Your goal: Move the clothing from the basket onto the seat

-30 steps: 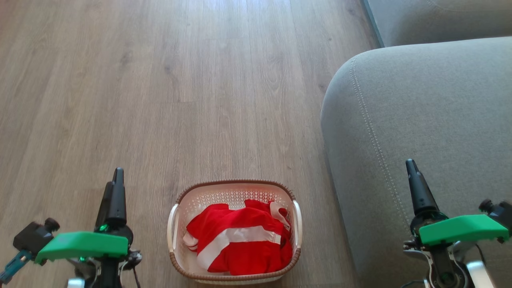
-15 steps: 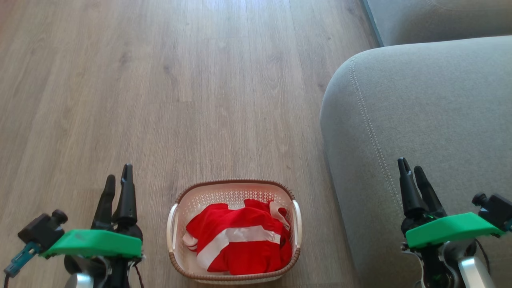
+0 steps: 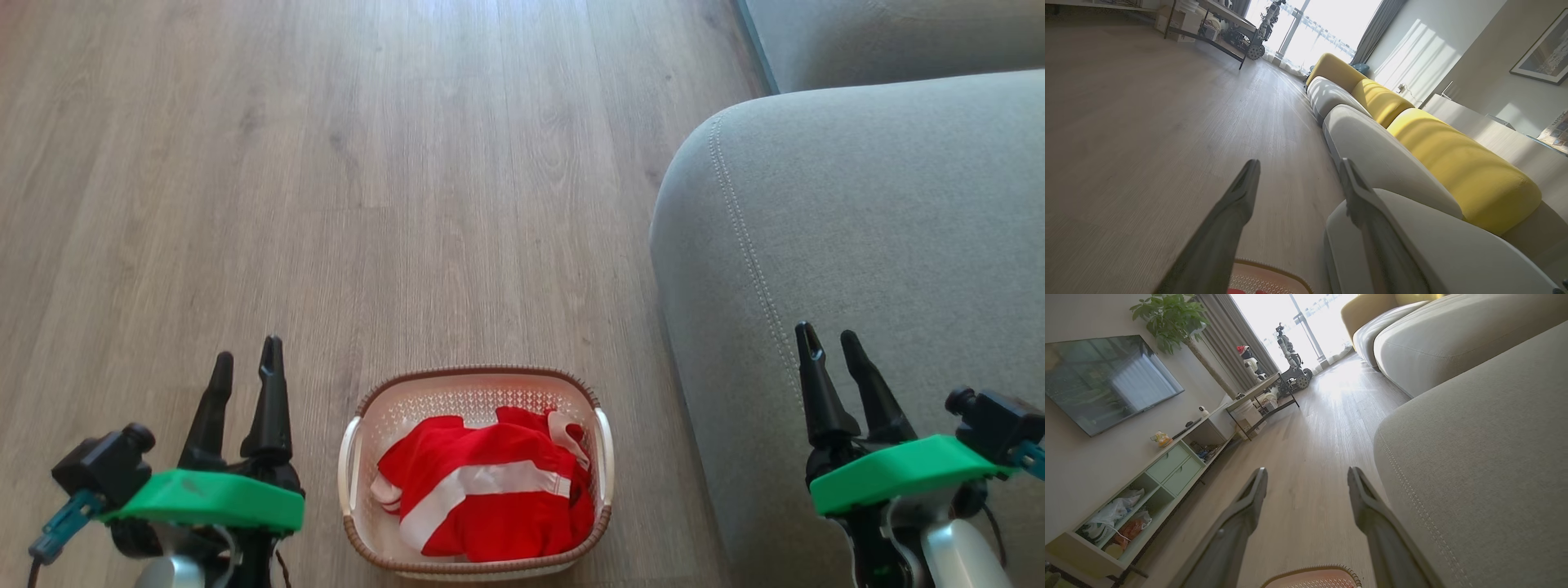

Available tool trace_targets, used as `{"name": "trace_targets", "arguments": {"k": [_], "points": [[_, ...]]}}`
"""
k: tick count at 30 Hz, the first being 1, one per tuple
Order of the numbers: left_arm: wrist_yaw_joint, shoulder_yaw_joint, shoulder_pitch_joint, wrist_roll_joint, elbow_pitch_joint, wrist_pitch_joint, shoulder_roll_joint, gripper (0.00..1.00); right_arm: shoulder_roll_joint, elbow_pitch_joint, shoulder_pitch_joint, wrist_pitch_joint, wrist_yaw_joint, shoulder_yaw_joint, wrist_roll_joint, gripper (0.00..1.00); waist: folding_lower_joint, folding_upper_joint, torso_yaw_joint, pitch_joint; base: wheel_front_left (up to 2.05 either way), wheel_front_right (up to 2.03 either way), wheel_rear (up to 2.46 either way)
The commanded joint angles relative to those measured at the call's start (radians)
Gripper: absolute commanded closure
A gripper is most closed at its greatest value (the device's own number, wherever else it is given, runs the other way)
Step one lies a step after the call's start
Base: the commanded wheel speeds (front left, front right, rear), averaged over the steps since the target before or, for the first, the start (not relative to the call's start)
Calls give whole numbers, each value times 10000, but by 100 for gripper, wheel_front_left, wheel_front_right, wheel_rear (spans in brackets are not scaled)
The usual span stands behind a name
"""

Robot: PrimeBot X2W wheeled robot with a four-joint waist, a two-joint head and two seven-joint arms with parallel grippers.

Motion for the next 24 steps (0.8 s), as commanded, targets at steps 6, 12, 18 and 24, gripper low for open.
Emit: {"name": "trace_targets", "arguments": {"k": [6,12,18,24], "points": [[79,195,-303,928,-351,-277,136,0,-177,-384,-364,-286,60,273,-913,0,0,0,-32,11,0,0,0],[76,189,-299,1713,-424,-452,147,0,-238,-153,-361,-463,65,231,-1660,0,0,0,-46,8,0,0,0],[59,144,-239,2454,-438,-627,155,0,-268,-100,-392,-642,69,250,-2327,0,0,0,-74,-10,0,0,0],[50,128,-214,3179,-467,-803,160,0,-316,-126,-399,-820,73,316,-2983,0,0,0,-100,-10,0,0,0]]}}
